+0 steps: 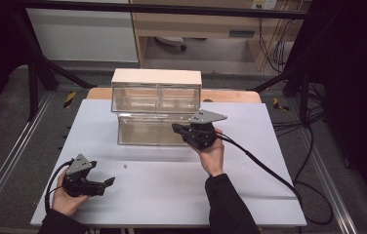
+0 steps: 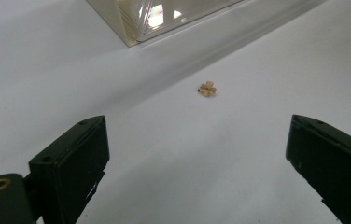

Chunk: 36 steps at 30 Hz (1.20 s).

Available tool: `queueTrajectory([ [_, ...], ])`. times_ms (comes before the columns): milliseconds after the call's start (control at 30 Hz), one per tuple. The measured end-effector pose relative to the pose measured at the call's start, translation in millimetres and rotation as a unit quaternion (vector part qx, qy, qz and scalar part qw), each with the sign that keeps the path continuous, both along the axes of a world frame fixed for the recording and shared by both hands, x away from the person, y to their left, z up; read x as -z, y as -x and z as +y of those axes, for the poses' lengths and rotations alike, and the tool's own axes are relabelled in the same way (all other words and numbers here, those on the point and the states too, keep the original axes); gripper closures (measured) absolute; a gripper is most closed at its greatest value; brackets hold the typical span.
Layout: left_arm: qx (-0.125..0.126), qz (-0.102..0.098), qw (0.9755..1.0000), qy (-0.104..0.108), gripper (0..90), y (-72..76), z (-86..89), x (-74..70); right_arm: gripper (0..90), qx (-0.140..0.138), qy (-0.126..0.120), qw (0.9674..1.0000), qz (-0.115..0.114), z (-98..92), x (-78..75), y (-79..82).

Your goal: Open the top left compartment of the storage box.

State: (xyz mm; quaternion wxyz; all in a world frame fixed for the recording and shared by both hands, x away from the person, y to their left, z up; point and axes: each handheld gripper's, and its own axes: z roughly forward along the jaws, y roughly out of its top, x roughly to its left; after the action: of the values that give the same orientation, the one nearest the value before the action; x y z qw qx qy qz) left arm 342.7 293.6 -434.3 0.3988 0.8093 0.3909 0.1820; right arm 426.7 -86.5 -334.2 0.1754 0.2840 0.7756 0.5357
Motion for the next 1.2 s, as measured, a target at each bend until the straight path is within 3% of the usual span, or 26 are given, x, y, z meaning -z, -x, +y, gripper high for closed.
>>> queueTrajectory([
  [733,0.001,0.000,1.0000,0.000,6.1,-0.1,-0.1,0.2,90.0,0.015,-0.030,0.9992,-0.019,7.9,-4.7,-16.3],
  [1200,0.000,-0.002,1.0000,0.000,6.1,0.2,0.0,0.1,90.0,0.013,-0.025,0.9993,-0.025,7.4,-6.1,-13.5],
])
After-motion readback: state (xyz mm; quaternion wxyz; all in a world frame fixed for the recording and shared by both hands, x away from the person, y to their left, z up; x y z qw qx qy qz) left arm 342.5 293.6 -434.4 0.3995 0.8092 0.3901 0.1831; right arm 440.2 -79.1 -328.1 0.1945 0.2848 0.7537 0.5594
